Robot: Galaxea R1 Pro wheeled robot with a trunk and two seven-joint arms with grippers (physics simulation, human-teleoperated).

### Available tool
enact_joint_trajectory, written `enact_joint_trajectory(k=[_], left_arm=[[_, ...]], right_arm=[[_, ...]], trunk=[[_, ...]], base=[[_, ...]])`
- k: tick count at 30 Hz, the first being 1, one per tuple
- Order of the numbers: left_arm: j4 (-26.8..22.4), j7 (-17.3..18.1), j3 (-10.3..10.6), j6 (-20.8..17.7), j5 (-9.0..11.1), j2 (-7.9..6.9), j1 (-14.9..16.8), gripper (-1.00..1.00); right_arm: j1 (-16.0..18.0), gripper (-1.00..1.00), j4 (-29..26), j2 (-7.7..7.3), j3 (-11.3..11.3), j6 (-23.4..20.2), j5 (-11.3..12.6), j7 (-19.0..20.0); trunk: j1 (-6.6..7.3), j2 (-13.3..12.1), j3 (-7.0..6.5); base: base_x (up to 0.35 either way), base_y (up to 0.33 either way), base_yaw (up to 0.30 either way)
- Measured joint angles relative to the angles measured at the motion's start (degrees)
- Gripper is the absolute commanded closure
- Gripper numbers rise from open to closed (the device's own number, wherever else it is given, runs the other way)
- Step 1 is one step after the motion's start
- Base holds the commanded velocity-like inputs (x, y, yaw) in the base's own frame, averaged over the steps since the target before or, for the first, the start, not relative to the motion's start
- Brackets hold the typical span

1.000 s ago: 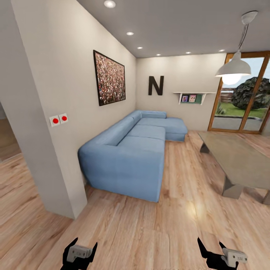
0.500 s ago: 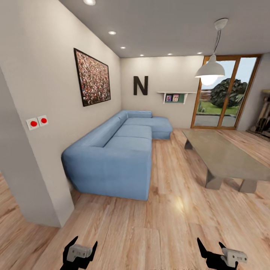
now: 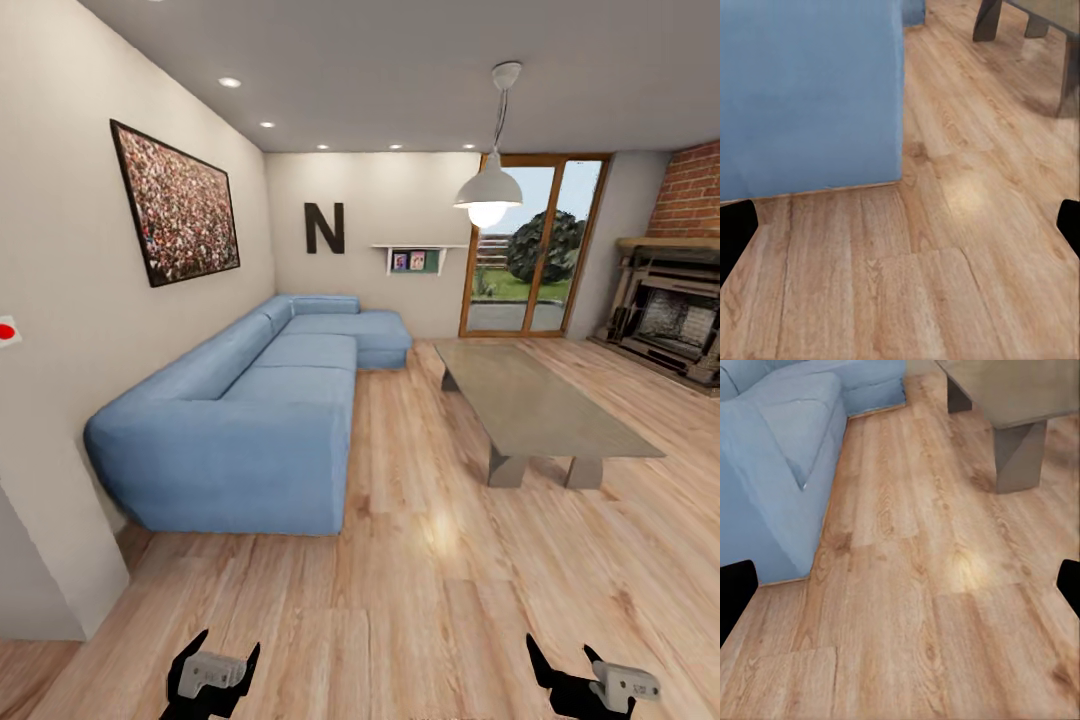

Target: Put the three can of soda from the living room inside the tash can in the kitchen.

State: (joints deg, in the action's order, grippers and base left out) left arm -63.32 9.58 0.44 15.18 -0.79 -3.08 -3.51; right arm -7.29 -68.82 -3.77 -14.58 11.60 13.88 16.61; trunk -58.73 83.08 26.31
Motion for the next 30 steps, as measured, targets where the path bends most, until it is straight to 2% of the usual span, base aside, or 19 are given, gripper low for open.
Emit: enact_joint_trajectory(k=[22,25,30], left_arm=[[-0.1,0.0,0.0,0.0,0.0,-0.09,-0.1,-1.00],[-0.1,0.0,-0.1,0.1,0.1,-0.06,-0.1,-1.00],[0.1,0.4,-0.1,0.0,0.1,-0.01,-0.1,-1.00]], right_arm=[[0.0,-1.00,0.0,-0.01,-0.1,0.0,0.0,0.0],[0.0,-1.00,0.0,-0.01,-0.1,0.0,0.0,0.0],[0.0,-1.00,0.0,-0.01,-0.1,0.0,0.0,0.0]], trunk=[[0.00,0.0,0.00],[0.00,0.0,0.00],[0.00,0.0,0.00]], base=[[0.000,-0.291,-0.246],[0.000,-0.132,-0.246],[0.000,0.214,-0.246]])
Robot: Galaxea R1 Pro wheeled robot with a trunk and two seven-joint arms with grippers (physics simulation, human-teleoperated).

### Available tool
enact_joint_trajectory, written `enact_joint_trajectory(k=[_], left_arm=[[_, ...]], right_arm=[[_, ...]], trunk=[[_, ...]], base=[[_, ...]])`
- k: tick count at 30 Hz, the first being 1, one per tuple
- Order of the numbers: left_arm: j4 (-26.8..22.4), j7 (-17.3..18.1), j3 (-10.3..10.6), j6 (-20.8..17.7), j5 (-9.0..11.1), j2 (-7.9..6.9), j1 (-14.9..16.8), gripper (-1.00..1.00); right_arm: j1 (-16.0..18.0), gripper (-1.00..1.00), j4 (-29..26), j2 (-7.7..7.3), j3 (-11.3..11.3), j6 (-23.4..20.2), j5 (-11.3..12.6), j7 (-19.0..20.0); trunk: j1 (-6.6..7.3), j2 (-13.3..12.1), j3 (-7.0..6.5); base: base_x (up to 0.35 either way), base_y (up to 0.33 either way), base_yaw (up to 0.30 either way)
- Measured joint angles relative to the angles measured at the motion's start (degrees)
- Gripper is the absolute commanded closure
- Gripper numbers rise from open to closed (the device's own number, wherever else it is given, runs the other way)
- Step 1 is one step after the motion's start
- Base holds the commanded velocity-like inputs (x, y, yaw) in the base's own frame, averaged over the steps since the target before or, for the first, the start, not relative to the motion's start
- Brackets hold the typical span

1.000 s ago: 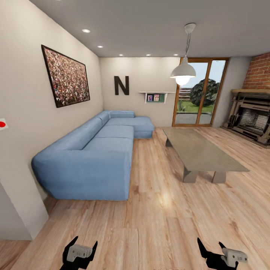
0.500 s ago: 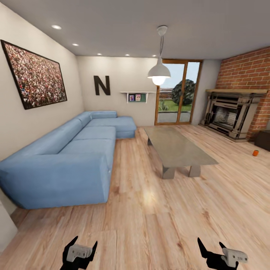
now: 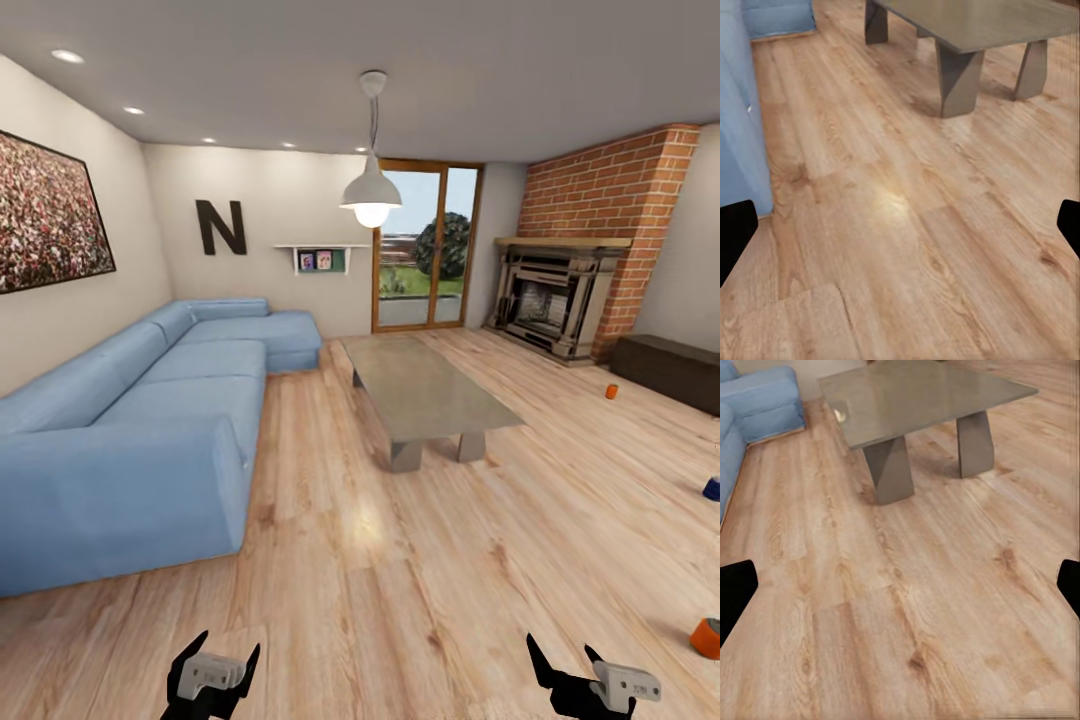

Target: Put the three can of soda from the living room inside the tash can in the kitchen.

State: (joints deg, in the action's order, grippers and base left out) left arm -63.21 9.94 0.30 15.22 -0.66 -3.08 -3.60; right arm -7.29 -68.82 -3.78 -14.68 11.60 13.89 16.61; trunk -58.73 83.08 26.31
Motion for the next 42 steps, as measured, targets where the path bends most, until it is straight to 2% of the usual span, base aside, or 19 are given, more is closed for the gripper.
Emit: enact_joint_trajectory(k=[12,17,42], left_arm=[[0.0,0.1,0.1,0.0,0.0,0.01,0.0,-1.00],[-0.1,0.0,0.1,0.0,-0.1,-0.05,0.0,-1.00],[-0.2,-0.4,0.3,0.0,-0.1,-0.08,0.0,-1.00]], right_arm=[[0.0,-1.00,0.0,0.00,0.1,0.0,0.0,0.0],[0.0,-1.00,0.0,0.00,0.0,0.0,0.0,0.0],[0.0,-1.00,0.0,0.00,0.0,0.0,0.0,0.0]], trunk=[[0.00,0.0,0.00],[0.00,0.0,0.00],[0.00,0.0,0.00]], base=[[-0.031,0.256,-0.246],[0.010,0.064,-0.246],[0.084,-0.257,-0.246]])
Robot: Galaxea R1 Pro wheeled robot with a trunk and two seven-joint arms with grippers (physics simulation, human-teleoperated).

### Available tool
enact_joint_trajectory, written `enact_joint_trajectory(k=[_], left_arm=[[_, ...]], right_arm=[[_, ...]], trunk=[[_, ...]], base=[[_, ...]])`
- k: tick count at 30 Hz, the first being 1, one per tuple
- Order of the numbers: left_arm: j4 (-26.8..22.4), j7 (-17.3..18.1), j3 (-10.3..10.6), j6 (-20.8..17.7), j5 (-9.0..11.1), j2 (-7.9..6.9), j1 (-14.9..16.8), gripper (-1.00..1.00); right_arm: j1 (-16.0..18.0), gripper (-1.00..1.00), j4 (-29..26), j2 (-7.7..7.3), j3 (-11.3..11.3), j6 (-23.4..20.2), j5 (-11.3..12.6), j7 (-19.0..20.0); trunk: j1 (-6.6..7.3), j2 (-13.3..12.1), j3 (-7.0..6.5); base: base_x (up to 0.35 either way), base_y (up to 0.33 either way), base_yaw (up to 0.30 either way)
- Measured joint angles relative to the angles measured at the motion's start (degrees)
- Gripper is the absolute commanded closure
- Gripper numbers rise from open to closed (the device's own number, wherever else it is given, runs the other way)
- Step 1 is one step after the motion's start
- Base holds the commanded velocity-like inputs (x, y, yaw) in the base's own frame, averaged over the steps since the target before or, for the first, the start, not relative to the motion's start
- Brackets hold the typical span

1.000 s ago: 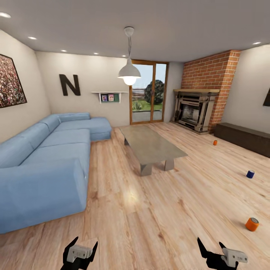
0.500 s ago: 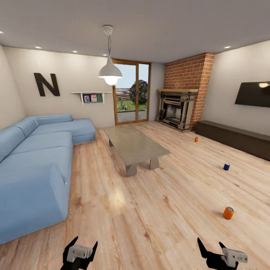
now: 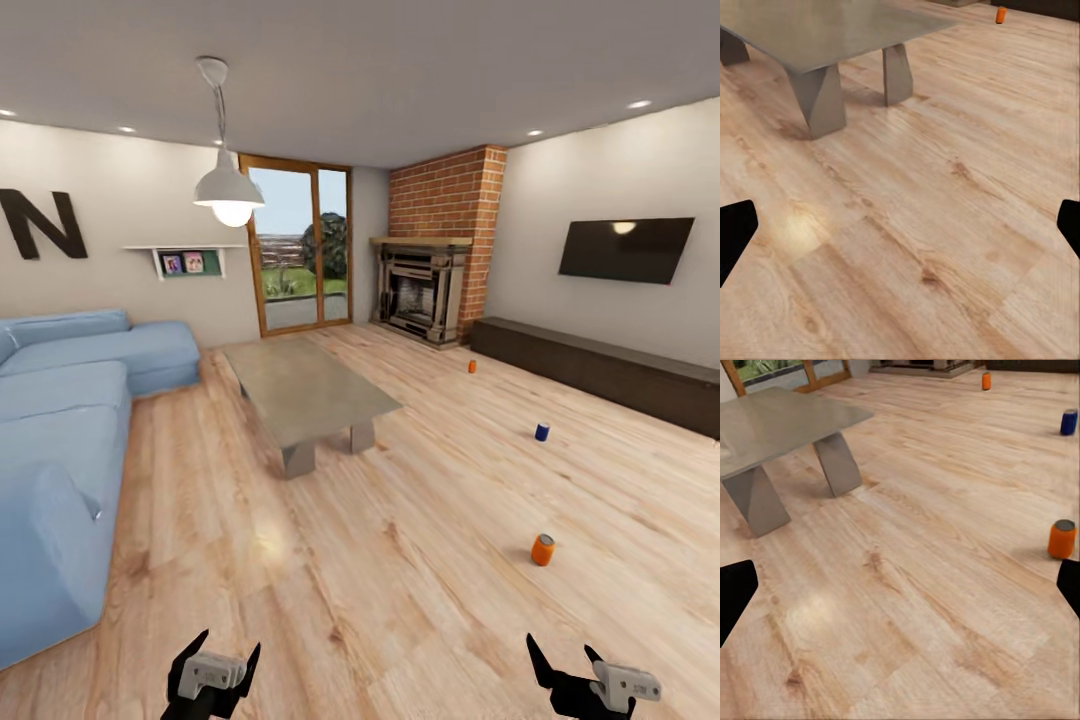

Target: Put the three can of soda from the living room inside the tash can in the kitchen.

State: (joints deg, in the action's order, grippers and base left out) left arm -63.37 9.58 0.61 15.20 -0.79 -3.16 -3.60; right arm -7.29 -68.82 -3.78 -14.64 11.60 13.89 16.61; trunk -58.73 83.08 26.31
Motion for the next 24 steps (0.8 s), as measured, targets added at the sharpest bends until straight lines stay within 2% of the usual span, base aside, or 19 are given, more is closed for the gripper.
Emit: enact_joint_trajectory(k=[11,18,24], left_arm=[[0.1,-0.1,0.0,0.1,0.0,0.00,0.0,-1.00],[0.1,-0.1,-0.2,0.1,0.1,0.06,0.0,-1.00],[0.1,0.0,-0.1,0.1,0.1,0.05,0.0,-1.00]], right_arm=[[0.0,-1.00,0.0,0.00,0.0,0.1,0.0,0.0],[0.0,-1.00,0.0,0.01,-0.1,0.2,0.0,0.1],[0.0,-1.00,0.0,0.00,-0.1,0.1,0.0,0.1]], trunk=[[0.00,0.0,0.00],[0.00,0.0,0.00],[0.00,0.0,0.00]], base=[[0.058,-0.248,-0.239],[0.006,-0.025,-0.080],[0.001,0.165,-0.144]])
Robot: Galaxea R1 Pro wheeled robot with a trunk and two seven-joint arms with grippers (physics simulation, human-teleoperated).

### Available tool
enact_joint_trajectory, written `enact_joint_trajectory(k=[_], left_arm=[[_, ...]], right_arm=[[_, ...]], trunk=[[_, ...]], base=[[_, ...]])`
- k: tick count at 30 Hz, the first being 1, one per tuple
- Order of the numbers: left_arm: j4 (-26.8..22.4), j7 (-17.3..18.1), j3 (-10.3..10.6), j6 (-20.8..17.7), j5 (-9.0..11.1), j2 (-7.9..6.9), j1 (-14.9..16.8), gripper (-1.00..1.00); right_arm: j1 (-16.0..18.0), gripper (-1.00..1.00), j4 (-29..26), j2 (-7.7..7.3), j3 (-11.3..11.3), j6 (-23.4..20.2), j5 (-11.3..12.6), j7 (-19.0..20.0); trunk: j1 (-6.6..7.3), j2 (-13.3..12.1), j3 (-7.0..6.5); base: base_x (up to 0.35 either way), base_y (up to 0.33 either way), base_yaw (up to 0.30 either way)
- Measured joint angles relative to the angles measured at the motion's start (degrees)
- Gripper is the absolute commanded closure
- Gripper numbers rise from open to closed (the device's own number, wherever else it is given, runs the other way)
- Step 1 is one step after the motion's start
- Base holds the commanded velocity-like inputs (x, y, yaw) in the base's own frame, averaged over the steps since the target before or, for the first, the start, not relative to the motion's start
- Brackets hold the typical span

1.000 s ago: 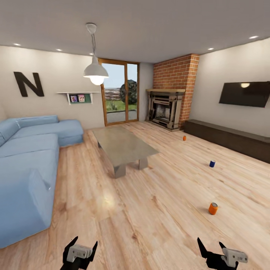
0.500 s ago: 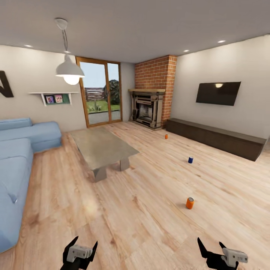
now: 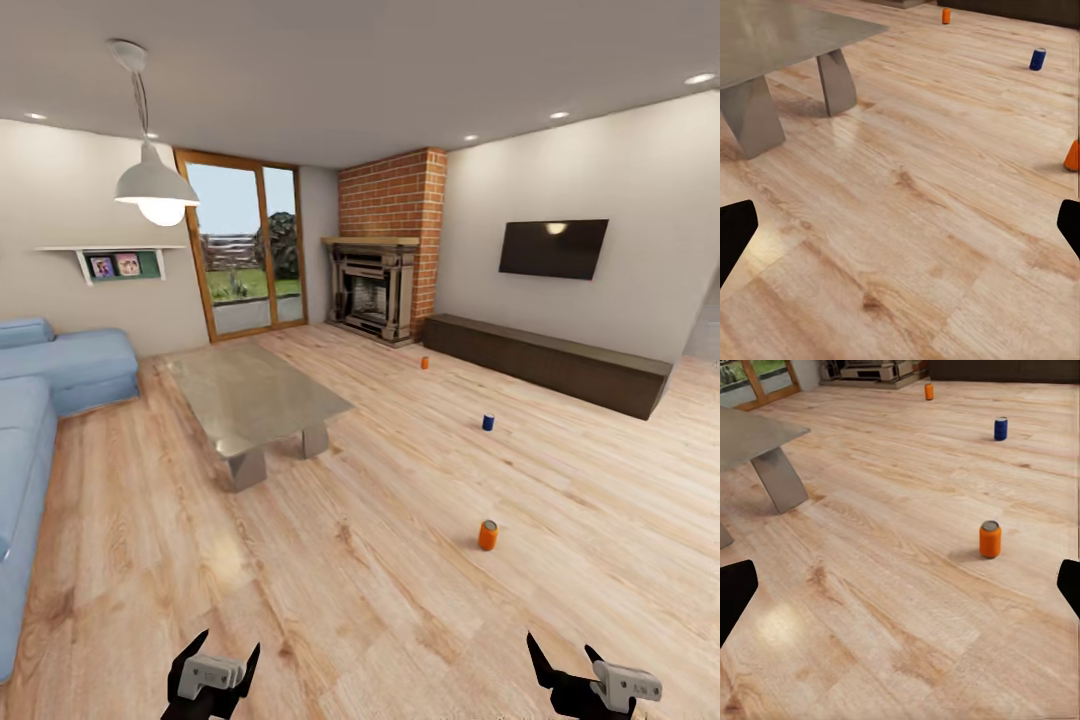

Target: Put the three can of soda from the living room inside the tash can in the kitchen.

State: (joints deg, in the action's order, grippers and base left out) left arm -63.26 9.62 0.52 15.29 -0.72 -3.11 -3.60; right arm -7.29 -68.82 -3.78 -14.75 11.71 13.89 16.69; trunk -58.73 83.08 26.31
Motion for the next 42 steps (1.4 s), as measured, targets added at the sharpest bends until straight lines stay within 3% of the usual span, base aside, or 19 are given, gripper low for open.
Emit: enact_joint_trajectory(k=[17,25,42], left_arm=[[0.0,0.0,0.1,0.1,0.0,-0.05,0.0,-1.00],[0.1,-0.1,0.2,0.0,-0.1,-0.05,0.0,-1.00],[0.2,-0.1,0.2,0.1,-0.1,-0.05,0.0,-1.00]], right_arm=[[0.0,-1.00,-0.1,0.00,0.0,0.1,0.0,0.1],[0.0,-1.00,-0.1,0.05,0.1,0.0,0.0,0.0],[0.0,-1.00,0.0,0.00,0.1,-0.3,0.1,0.0]], trunk=[[0.00,0.0,0.02],[0.00,0.0,0.02],[0.00,0.0,-0.29]], base=[[0.000,0.101,-0.205],[0.000,-0.192,-0.081],[0.000,-0.232,-0.237]])
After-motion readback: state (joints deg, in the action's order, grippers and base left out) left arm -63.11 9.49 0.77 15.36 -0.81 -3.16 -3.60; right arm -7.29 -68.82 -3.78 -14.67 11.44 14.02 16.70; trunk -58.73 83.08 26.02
